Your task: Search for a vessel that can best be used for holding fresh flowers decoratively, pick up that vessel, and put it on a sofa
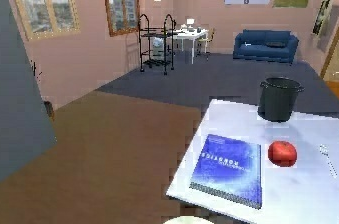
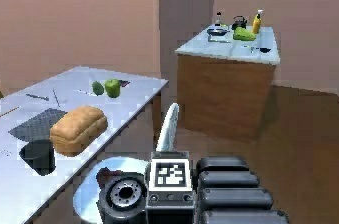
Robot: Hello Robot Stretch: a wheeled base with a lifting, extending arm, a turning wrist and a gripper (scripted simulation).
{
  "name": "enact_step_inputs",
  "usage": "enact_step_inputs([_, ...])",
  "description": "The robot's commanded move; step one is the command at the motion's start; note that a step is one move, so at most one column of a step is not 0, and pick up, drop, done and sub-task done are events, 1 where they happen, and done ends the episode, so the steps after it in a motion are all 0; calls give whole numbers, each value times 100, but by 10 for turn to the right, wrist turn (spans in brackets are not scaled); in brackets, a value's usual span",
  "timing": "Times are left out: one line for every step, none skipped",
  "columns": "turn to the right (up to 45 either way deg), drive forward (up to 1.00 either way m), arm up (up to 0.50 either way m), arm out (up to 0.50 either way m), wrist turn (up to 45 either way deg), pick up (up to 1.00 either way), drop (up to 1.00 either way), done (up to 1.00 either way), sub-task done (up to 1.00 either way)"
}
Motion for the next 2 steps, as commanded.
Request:
enact_step_inputs([-450,0,0,0,0,0,0,0,0])
enact_step_inputs([-450,0,0,0,0,0,0,0,0])
